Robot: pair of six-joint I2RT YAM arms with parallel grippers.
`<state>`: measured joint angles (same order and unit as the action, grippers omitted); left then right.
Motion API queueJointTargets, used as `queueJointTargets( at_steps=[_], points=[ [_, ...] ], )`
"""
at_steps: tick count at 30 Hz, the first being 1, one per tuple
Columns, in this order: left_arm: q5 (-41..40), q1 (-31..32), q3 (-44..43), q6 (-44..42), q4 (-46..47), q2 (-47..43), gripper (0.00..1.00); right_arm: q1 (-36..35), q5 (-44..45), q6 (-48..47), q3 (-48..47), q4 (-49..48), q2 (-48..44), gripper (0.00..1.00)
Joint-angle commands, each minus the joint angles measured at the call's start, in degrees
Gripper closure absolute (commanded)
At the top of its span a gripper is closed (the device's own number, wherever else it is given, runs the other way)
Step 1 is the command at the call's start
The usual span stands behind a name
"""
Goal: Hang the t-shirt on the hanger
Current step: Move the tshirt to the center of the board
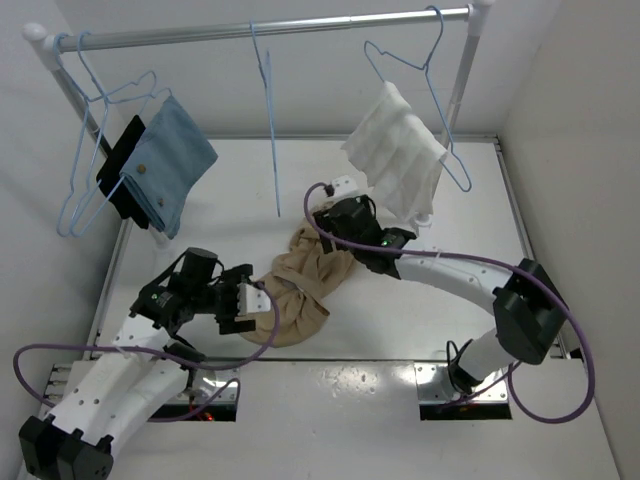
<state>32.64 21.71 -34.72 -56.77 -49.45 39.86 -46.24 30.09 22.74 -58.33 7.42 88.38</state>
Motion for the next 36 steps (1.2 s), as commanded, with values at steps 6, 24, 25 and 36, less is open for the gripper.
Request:
queueJointTargets(
  at_steps=[6,24,25,36],
  points=[
    [-30.31,-1.41,10.88,30.84,26.66,-15.65,0.09,-8.33,-31.14,-17.91,2.08,-7.86,4.42,0.29],
    [-39.50,-1.94,11.60,32.96,28.01,-16.03,0.08,-11.51,-15.77,-19.93,-17.08,-10.24,30.36,0.46],
    [-40.02,-1.94,11.60,32.96,28.01,-16.04,0.08,-11.51,-15.15,-19.93,-17.08,-9.45,30.36,0.46],
    [-40.03,-1.94,12.13,32.96,28.53,-14.98,0.08,-12.12,-18.40,-17.30,-14.37,-6.62,26.77,0.95]
  ],
)
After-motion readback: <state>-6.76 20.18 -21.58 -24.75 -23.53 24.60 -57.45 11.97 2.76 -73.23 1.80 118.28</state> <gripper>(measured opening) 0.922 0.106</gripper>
